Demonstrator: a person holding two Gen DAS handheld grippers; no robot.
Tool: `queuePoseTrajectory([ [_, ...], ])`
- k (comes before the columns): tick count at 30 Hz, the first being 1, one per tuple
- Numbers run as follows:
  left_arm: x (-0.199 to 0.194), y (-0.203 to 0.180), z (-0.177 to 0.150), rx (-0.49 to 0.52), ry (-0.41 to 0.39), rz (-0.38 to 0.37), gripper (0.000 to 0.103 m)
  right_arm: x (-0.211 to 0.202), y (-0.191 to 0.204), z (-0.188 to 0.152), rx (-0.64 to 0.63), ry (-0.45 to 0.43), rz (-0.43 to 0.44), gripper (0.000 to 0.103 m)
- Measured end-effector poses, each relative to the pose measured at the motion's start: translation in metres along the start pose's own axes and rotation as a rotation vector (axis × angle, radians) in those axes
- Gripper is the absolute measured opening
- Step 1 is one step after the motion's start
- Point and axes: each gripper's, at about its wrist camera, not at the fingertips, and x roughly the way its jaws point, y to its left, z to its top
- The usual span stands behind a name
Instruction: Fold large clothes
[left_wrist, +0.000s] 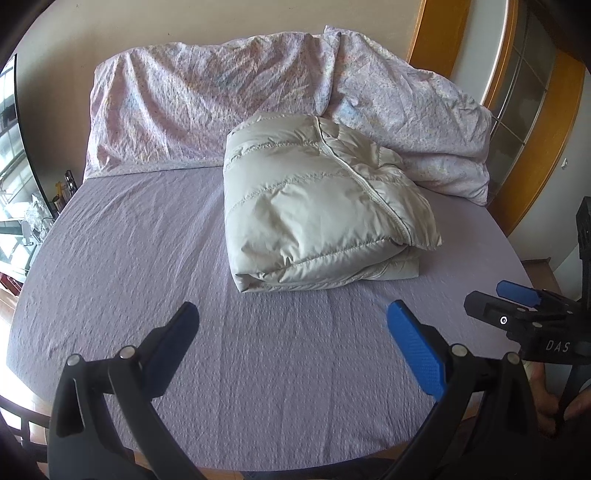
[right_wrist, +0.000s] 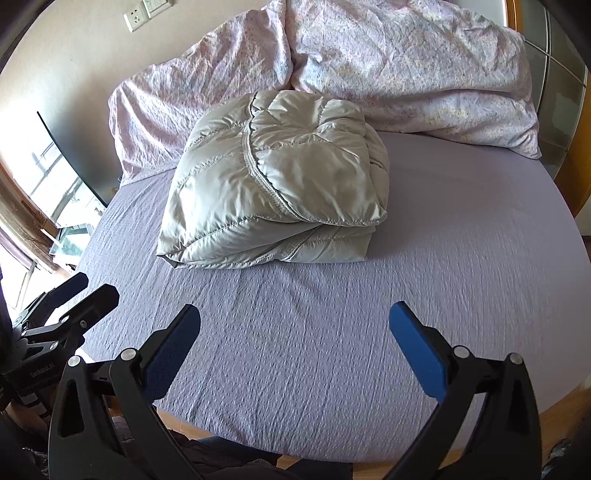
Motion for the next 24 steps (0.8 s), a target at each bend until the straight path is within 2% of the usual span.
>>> queuePoseTrajectory([
  [24,0.0021,-0.0025,-0.0007,-0.002,0.0,-0.013,0.101,0.0003,0.0009,0.0001,0.0,-0.005,0.008,0.102],
])
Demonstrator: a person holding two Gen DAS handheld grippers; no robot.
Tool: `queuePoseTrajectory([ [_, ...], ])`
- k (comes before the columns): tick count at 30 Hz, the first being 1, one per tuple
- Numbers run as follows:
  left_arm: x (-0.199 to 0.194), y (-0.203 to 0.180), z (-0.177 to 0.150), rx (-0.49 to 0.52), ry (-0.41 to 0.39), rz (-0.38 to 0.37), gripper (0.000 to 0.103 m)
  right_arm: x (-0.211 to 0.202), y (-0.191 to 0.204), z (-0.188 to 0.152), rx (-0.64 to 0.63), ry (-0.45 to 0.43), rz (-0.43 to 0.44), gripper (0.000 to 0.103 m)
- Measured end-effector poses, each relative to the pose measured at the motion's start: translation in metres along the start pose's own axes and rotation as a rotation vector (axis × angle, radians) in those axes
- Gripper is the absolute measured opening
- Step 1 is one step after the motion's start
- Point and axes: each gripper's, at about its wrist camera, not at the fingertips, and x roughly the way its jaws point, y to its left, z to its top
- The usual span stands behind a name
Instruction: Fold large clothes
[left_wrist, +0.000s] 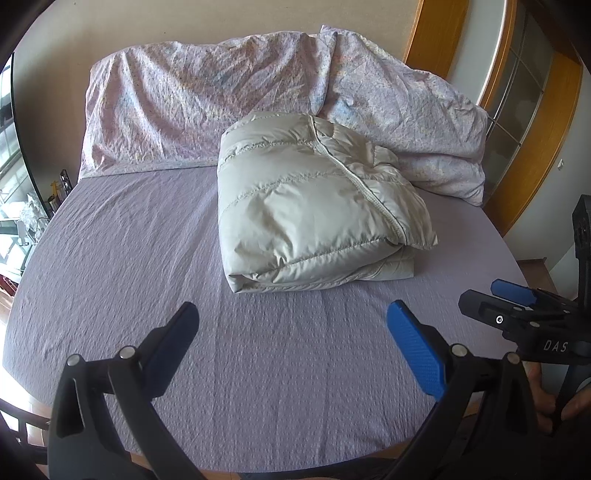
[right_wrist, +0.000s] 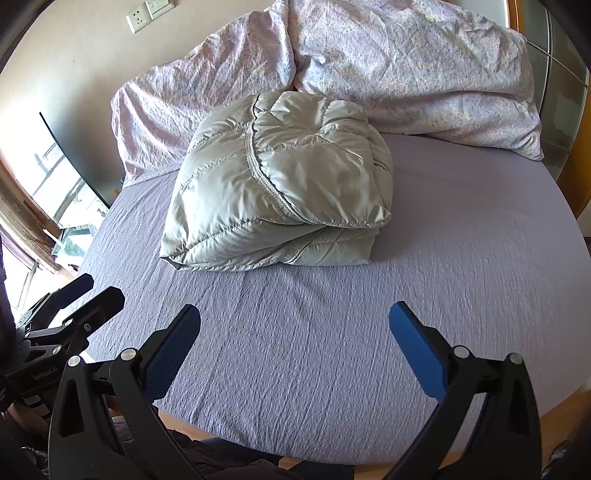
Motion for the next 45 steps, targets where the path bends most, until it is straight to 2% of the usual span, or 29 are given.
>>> queuePoseTrajectory([
  [45,0.0042,-0.0005,0.0013,0.008,0.014,0.003,0.101,0.0042,0.002,0.0,-0.002,0.009,0.005,0.102],
])
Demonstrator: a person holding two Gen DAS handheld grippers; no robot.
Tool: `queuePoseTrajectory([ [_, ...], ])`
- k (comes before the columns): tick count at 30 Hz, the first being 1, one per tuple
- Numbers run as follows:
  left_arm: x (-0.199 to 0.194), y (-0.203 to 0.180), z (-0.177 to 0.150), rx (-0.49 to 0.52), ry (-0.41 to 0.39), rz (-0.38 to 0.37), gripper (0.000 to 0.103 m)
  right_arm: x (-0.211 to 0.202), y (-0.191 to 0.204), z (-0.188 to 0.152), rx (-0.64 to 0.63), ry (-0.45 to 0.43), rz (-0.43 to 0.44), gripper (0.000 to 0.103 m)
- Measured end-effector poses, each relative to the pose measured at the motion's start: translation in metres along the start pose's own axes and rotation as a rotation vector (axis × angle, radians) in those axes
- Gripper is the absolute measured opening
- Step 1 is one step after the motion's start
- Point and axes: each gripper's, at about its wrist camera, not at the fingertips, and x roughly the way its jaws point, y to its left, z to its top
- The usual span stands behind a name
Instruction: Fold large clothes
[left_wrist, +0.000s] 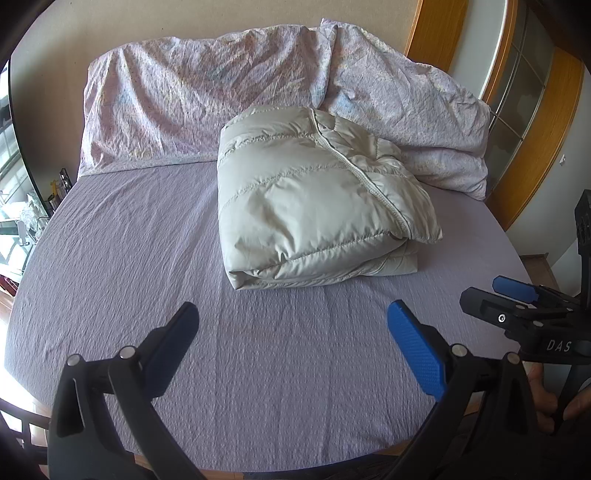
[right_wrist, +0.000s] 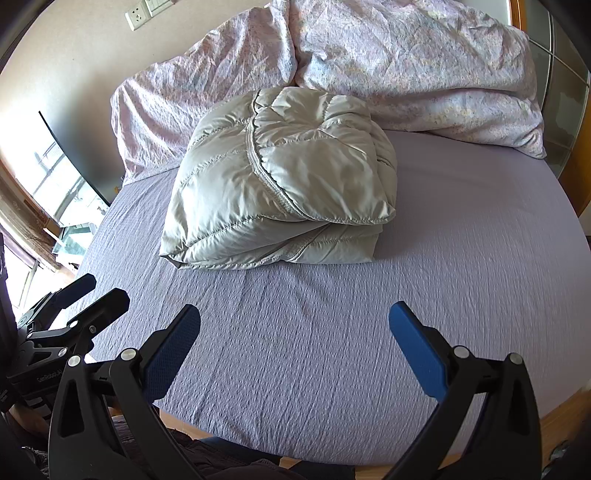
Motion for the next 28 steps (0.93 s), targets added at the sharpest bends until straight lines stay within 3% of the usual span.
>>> queuePoseTrajectory([
  [28,0.0004,0.0009,-0.0028,0.004,0.0,0.0,0.101,-0.0006,-0.0011,0.0,0.001,0.001,0.001,0.102],
])
